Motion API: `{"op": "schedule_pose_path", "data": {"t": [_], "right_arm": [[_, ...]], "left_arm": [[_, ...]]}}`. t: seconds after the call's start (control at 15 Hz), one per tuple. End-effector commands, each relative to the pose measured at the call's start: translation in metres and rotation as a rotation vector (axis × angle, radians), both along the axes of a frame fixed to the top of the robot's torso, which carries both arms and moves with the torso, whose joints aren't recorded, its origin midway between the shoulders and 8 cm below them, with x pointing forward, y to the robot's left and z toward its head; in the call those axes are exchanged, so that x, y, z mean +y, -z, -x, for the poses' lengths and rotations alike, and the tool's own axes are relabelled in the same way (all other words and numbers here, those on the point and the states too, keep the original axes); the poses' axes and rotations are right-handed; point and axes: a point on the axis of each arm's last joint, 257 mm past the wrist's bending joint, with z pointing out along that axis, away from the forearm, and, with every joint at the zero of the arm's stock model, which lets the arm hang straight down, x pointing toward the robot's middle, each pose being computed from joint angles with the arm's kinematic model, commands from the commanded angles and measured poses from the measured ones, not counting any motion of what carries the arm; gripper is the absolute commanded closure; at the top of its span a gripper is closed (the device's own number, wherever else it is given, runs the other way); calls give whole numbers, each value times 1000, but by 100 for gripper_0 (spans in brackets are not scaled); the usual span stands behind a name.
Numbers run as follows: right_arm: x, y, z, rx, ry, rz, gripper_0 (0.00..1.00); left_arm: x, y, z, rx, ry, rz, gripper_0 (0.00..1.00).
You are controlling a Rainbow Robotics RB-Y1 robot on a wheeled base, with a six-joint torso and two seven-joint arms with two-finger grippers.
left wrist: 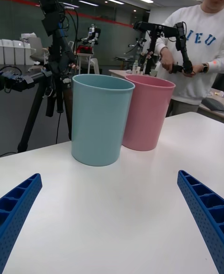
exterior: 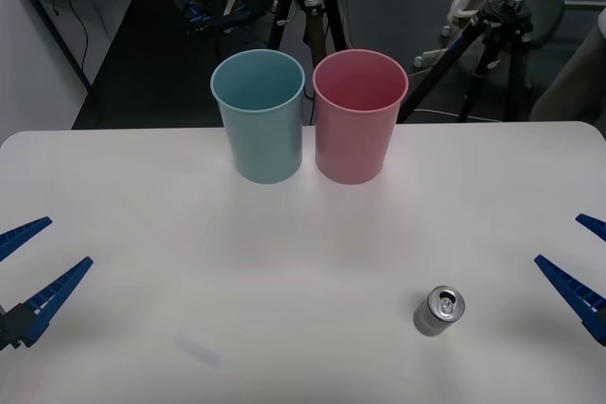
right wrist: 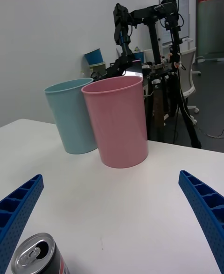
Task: Grasp the object on the table and drop it into the matching bin: aluminum can to the light blue bin, PET bottle to the pink bin.
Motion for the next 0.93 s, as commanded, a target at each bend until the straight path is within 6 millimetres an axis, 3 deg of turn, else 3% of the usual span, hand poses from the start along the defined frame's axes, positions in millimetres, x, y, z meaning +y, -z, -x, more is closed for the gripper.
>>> {"op": "schedule_pose_path", "data": {"t": [0.07, 0.47, 0.93], "right_arm": [[2, 10, 1, 20, 11, -27, 0], [5, 15, 7, 30, -11, -9, 0], [-2, 62, 46, 16, -91, 114, 0]], "left_arm": [[0, 0, 0, 0, 0, 0, 0], [0, 0, 0, 0, 0, 0, 0], [0, 0, 0, 0, 0, 0, 0]]}}
